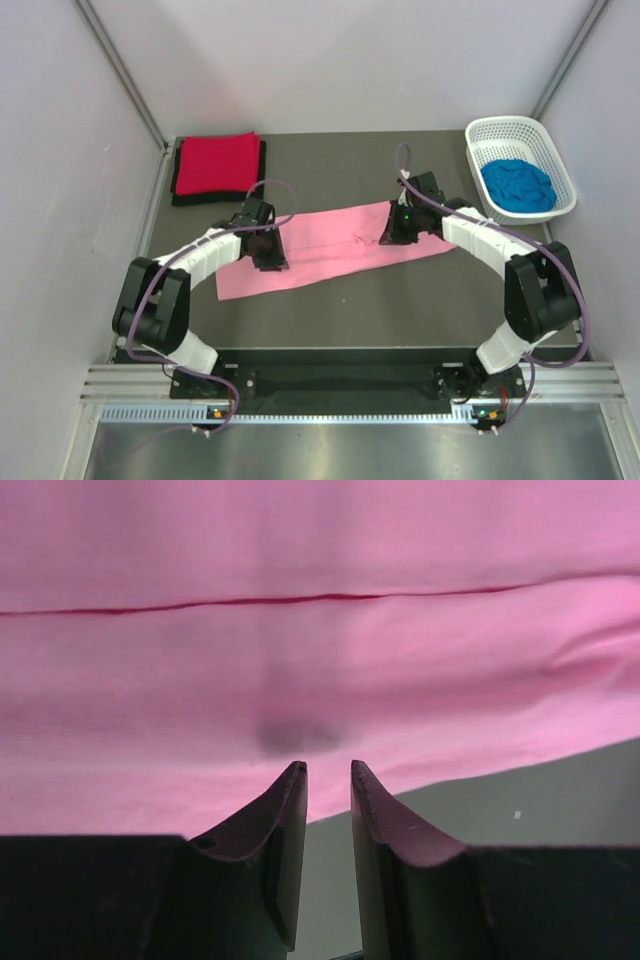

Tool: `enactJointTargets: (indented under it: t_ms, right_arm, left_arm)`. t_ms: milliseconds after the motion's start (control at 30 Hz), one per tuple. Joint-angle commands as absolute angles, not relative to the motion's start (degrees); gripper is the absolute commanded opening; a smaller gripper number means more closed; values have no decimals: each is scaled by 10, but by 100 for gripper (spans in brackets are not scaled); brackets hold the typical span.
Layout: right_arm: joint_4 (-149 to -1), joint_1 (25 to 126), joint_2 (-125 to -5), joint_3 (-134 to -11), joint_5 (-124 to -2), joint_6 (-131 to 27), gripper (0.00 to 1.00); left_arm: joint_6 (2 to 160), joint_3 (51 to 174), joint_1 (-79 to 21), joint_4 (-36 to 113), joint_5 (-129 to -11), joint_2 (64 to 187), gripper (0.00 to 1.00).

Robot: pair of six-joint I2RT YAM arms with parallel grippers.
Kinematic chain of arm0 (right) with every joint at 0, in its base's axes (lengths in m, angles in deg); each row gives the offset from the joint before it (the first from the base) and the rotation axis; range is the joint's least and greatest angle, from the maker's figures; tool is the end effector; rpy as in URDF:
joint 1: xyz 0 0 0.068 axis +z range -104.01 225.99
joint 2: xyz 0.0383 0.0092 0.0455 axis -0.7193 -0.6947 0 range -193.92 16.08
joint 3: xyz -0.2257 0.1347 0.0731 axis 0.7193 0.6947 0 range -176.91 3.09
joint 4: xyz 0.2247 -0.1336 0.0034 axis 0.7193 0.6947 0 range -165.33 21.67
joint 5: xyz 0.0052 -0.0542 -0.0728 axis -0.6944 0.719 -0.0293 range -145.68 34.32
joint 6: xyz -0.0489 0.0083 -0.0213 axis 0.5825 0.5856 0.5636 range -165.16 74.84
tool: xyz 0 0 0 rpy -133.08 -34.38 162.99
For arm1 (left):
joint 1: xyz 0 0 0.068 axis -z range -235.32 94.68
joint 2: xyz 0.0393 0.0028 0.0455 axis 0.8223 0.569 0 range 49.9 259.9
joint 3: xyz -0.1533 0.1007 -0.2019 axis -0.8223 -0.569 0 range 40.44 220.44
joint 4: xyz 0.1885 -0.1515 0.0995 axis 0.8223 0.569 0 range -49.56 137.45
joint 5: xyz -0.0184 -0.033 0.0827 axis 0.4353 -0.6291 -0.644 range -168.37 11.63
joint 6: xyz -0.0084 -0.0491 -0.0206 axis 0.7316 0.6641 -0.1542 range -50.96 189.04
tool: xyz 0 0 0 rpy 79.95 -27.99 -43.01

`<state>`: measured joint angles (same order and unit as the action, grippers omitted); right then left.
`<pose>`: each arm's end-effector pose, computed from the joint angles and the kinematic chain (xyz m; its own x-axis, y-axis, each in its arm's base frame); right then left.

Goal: Fold and stack the t-shirts
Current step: Fold the tshirt

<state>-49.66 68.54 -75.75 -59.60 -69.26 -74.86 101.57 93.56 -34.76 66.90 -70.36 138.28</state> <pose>0.3053 0.1359 0.2216 -0.9022 0.1469 -0.4056 -0.0584 0.8900 0.4523 0.2784 -0.1097 0.1887 -0.9154 -0.2255 -0.3335 -0.0981 0.9284 -0.3584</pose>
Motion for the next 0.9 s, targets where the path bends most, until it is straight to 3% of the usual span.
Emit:
enactJointTargets:
  t_ms: [0,267,467,633,867]
  right_arm:
    - [-557,703,-789,-591,-736,-761,3]
    - [-566,690,-857,-539,-639,-729,2]
    - [-546,691,-806,-566,-621,-725,3]
    - [-534,706,-786,-611,-666,-745,5]
    - [-600,749,-805,-600,-746,-789,7]
  left_arm:
    - [1004,905,-358,635,-691,1393,29]
    - [1015,848,-358,634,-755,1389,29]
    - [1017,867,-358,662,-749,1339,29]
    - [995,953,-358,711,-766,1306,32]
    - [1011,926,-358,646,-658,1322,32]
